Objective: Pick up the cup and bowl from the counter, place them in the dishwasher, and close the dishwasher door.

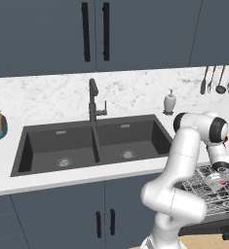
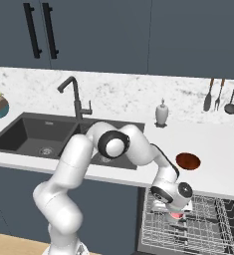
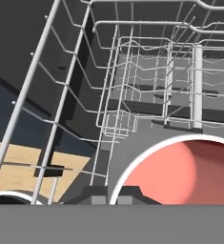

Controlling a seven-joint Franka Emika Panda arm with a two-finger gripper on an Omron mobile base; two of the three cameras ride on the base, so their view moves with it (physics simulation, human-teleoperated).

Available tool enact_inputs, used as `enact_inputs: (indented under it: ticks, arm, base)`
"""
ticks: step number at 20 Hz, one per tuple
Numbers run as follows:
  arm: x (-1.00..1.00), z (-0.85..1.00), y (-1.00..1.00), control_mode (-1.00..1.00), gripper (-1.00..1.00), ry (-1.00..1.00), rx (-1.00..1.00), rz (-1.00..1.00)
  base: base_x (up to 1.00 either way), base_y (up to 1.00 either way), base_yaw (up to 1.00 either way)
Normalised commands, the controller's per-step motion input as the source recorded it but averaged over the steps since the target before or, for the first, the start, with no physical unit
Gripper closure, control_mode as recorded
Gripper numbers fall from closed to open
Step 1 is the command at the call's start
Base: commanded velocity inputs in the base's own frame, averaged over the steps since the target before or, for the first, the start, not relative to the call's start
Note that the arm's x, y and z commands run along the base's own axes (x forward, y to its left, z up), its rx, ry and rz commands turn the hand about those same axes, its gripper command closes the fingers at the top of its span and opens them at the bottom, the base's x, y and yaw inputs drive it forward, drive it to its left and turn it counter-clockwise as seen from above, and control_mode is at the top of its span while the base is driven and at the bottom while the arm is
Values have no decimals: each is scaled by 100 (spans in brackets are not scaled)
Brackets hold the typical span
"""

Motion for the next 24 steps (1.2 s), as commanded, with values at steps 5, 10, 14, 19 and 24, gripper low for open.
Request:
enact_inputs:
  ticks: [5,10,14,19,24]
  arm:
    - [-3,0,0,-100,-100,-4,0,0]
    - [-7,5,0,-100,-100,-10,0,0]
    - [-6,64,-1,-100,-100,-11,0,0]
    - [-33,100,0,-100,-100,-16,1,0]
    - [-11,100,-4,-100,-100,-13,0,0]
  base:
    - [0,0,0]
    - [0,0,0]
    - [0,0,0]
    - [0,0,0]
    - [0,0,0]
